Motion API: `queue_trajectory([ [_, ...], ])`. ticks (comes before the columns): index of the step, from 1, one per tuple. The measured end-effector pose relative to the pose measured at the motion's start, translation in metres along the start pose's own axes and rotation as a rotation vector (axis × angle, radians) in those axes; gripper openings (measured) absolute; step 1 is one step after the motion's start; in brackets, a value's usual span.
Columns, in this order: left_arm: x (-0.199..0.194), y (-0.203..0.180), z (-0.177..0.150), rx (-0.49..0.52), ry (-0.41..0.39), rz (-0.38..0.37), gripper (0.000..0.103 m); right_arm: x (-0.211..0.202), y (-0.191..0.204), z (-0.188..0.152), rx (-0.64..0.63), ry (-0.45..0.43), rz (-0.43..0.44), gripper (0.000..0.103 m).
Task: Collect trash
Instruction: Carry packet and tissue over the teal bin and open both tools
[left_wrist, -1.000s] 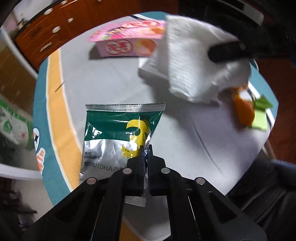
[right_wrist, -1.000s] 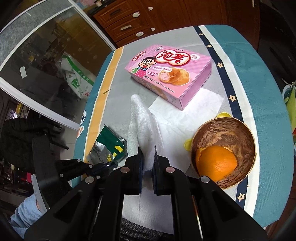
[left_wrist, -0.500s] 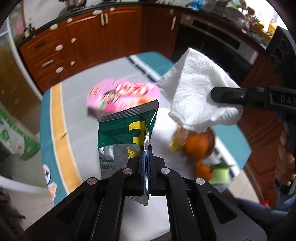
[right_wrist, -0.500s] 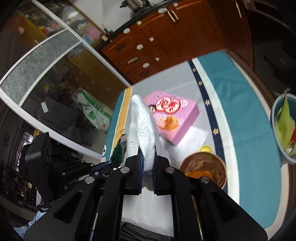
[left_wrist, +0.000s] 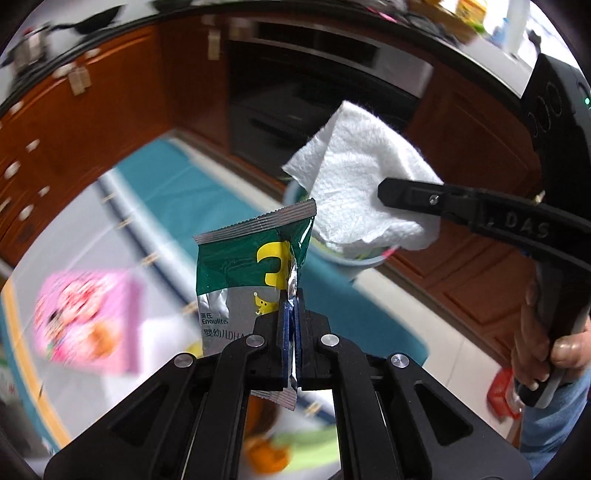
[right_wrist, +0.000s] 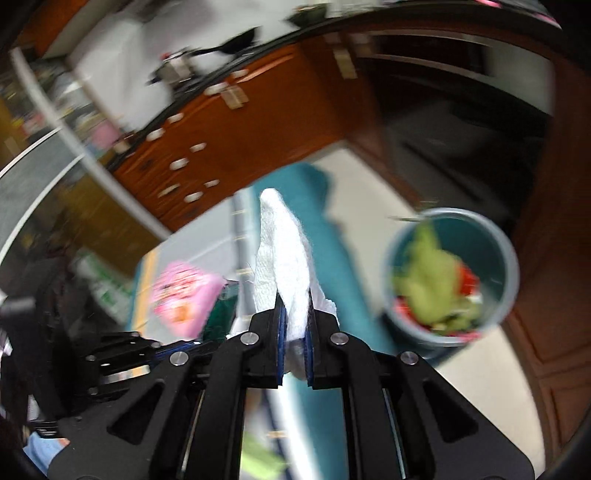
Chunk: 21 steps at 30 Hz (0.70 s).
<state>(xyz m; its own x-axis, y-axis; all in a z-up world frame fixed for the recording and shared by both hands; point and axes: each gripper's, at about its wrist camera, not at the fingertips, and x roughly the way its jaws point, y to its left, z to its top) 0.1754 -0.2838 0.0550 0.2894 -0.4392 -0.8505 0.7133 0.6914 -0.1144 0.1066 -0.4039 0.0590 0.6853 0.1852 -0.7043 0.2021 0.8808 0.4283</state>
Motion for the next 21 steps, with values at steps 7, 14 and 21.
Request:
queue_trajectory([
  [7,0.089,-0.063,0.067,0.085,0.089,-0.104,0.003,0.011,-0.104,0.009,0.132,0.02,-0.13,0.008],
  [14,0.166,-0.085,0.096,0.082,0.172,-0.131,0.003,0.048,-0.159,0.017,0.199,0.094,-0.18,0.011],
  [21,0.203,-0.087,0.108,0.09,0.209,-0.111,0.006,0.068,-0.184,0.035,0.268,0.096,-0.145,0.067],
])
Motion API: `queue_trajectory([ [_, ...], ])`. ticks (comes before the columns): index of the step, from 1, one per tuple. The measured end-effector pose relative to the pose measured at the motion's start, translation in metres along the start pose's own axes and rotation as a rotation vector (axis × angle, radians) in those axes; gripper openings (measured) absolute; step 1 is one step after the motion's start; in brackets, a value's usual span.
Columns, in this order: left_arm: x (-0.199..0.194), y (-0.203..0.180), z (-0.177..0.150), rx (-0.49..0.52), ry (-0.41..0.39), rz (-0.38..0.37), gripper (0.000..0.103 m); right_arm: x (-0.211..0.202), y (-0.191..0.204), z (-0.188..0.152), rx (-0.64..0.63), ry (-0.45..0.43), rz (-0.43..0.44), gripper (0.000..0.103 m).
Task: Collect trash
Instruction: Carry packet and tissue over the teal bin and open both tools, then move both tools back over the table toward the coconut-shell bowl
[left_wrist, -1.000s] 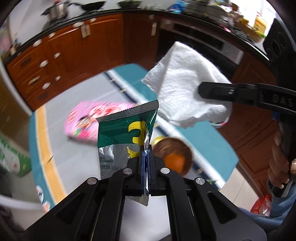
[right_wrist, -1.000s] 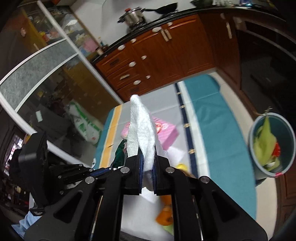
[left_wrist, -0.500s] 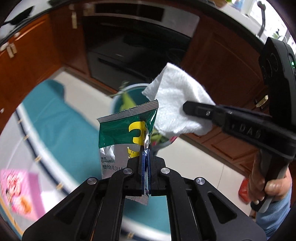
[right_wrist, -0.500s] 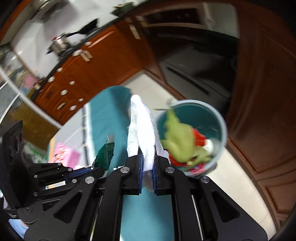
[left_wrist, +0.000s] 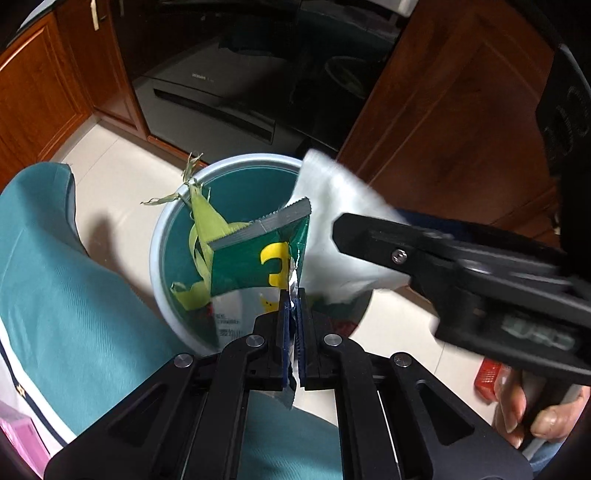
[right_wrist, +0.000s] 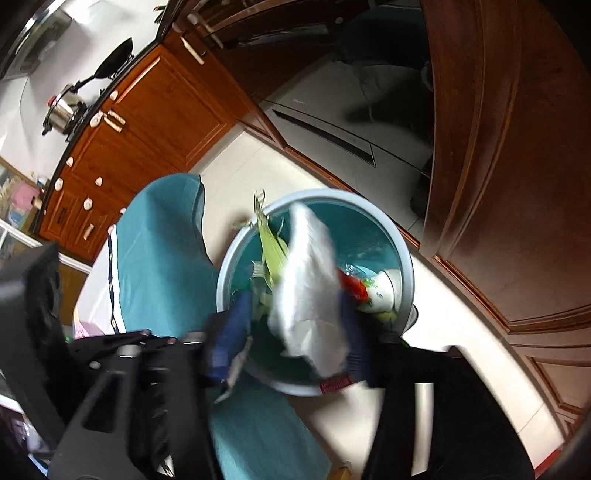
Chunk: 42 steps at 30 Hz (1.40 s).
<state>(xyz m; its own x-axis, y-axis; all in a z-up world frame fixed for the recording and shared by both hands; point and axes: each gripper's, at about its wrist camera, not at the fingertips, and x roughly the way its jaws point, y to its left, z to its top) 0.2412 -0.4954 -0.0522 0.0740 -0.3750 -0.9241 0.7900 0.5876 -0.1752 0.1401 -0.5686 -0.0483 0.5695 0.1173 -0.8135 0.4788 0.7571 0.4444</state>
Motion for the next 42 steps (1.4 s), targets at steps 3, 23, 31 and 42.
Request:
queue_trajectory([
  [3,0.009,0.002,0.002,0.001,0.022,0.03,0.054,0.002,-0.006,0.007,0.041,-0.006,0.022,0.077],
  [23,-0.036,0.014,-0.037,-0.008,-0.028,0.093,0.075,-0.012,0.004,-0.025,0.061,0.051,-0.03,0.084],
  [31,-0.096,0.036,-0.083,-0.035,-0.098,0.137,0.088,-0.033,0.057,-0.059,-0.036,0.069,0.031,0.087],
  [42,-0.161,0.083,-0.18,-0.133,-0.164,0.179,0.098,-0.04,0.134,-0.12,-0.178,0.151,0.069,0.088],
])
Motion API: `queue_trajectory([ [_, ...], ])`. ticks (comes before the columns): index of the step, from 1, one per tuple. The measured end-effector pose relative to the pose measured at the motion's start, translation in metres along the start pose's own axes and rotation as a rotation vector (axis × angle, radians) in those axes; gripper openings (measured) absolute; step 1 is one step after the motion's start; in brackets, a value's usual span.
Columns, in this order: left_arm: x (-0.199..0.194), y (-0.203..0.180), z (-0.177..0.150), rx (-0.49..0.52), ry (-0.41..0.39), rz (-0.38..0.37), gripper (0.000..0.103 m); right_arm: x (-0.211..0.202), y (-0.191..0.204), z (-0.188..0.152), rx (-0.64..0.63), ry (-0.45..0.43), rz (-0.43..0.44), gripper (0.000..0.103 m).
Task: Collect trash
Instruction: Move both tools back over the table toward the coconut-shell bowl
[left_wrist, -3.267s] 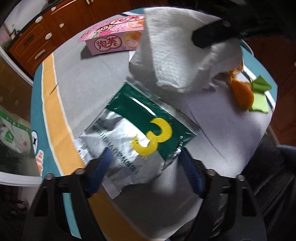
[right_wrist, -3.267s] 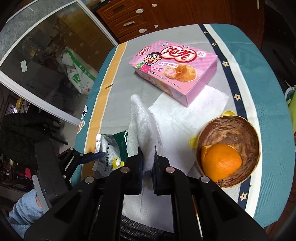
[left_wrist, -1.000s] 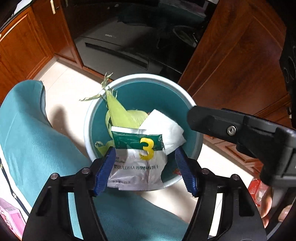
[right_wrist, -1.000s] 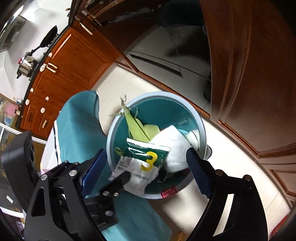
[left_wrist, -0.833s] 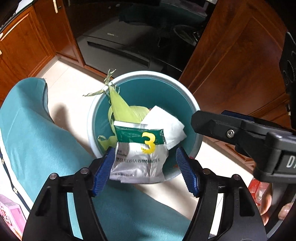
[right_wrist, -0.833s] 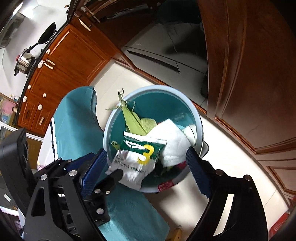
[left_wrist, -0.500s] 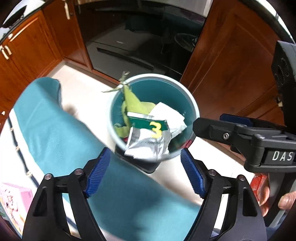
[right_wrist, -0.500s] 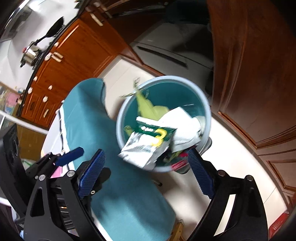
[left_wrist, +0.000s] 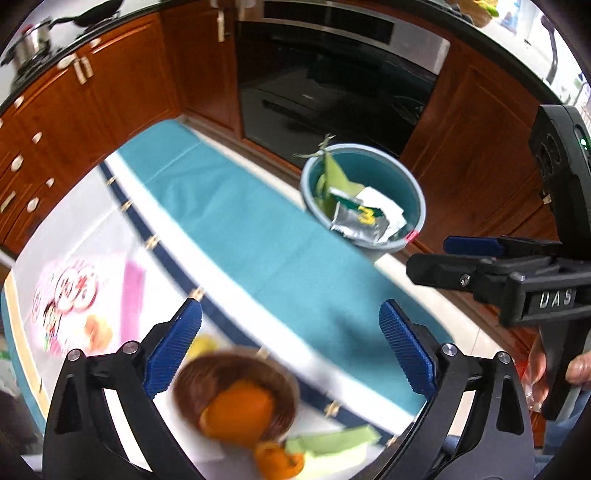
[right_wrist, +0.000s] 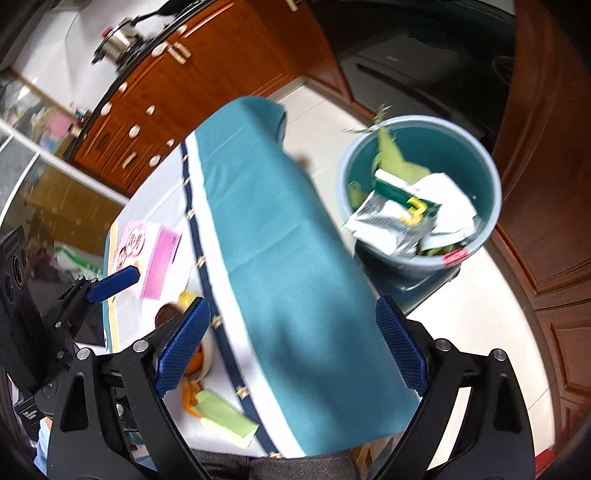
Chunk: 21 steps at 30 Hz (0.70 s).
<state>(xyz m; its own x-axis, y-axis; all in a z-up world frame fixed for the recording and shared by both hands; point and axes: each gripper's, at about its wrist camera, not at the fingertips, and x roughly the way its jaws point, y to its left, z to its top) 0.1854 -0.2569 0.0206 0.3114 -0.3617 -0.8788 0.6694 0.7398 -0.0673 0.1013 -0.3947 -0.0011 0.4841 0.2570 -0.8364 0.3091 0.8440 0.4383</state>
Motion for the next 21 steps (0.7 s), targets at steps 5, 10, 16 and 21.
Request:
queue_trajectory([
  [5,-0.015,0.026,-0.04,-0.041,-0.007,0.025,0.098,0.008,0.028,-0.019,-0.039,0.039,0.0,0.088],
  [10,-0.017,0.047,-0.074,-0.091,-0.004,0.04,0.098,0.019,0.057,-0.032,-0.083,0.076,0.018,0.088],
  [16,-0.012,0.056,-0.091,-0.117,-0.013,0.038,0.098,0.042,0.08,-0.048,-0.101,0.132,0.035,0.088],
  [21,-0.011,0.043,-0.093,-0.03,-0.028,0.044,0.089,0.049,0.071,-0.051,-0.041,0.141,0.051,0.088],
])
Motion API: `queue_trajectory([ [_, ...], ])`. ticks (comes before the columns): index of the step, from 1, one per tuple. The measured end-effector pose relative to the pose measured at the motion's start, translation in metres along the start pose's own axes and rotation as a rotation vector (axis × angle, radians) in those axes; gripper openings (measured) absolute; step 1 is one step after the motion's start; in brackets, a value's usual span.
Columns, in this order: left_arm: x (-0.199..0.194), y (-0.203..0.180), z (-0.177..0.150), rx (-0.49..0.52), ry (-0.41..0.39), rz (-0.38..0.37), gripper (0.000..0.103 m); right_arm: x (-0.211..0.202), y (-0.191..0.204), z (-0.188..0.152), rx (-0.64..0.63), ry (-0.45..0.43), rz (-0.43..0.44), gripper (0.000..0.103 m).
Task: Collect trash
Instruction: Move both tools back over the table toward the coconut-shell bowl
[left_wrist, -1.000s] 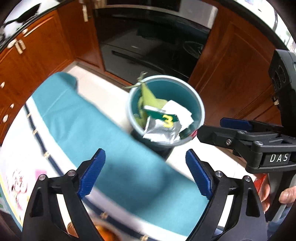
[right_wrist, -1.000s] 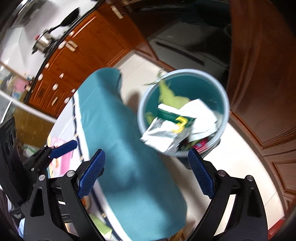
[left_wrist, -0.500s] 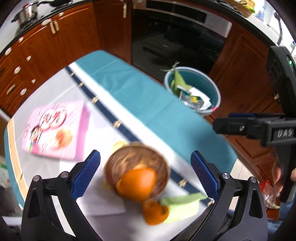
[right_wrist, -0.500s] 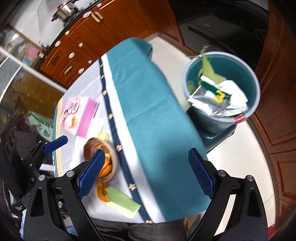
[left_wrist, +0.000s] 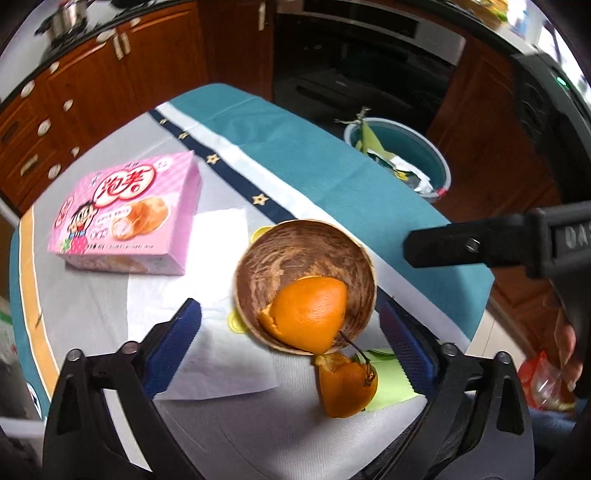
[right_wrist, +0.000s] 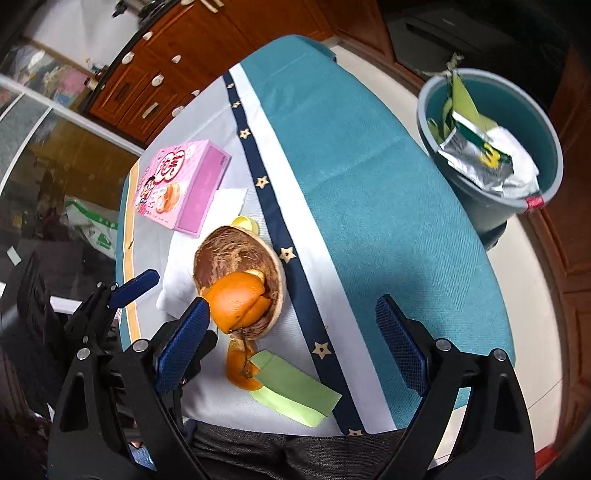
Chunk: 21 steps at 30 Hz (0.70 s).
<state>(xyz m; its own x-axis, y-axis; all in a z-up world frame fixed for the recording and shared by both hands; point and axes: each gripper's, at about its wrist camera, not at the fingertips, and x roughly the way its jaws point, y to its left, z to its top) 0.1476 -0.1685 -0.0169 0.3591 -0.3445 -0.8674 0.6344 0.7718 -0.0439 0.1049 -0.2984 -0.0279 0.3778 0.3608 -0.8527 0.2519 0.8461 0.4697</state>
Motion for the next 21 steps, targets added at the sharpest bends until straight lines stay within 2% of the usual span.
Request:
queue_trajectory([
  [5,0.013,-0.015,0.001,0.062,0.034,-0.022,0.074,0.007,-0.009,-0.001,0.018,0.012,0.005,0.088],
  [10,0.035,-0.02,0.0,0.083,0.093,-0.014,0.073,0.014,-0.011,0.002,0.016,0.019,0.021,0.088],
  [16,0.045,-0.019,0.001,0.078,0.114,-0.036,0.073,0.028,-0.017,0.004,0.037,0.039,0.069,0.088],
  [18,0.045,-0.02,-0.002,0.082,0.116,-0.05,0.066,0.031,-0.018,0.004,0.04,0.041,0.081,0.088],
  [21,0.044,-0.019,-0.004,0.076,0.124,-0.072,0.062,0.034,-0.018,0.005,0.038,0.031,0.088,0.088],
])
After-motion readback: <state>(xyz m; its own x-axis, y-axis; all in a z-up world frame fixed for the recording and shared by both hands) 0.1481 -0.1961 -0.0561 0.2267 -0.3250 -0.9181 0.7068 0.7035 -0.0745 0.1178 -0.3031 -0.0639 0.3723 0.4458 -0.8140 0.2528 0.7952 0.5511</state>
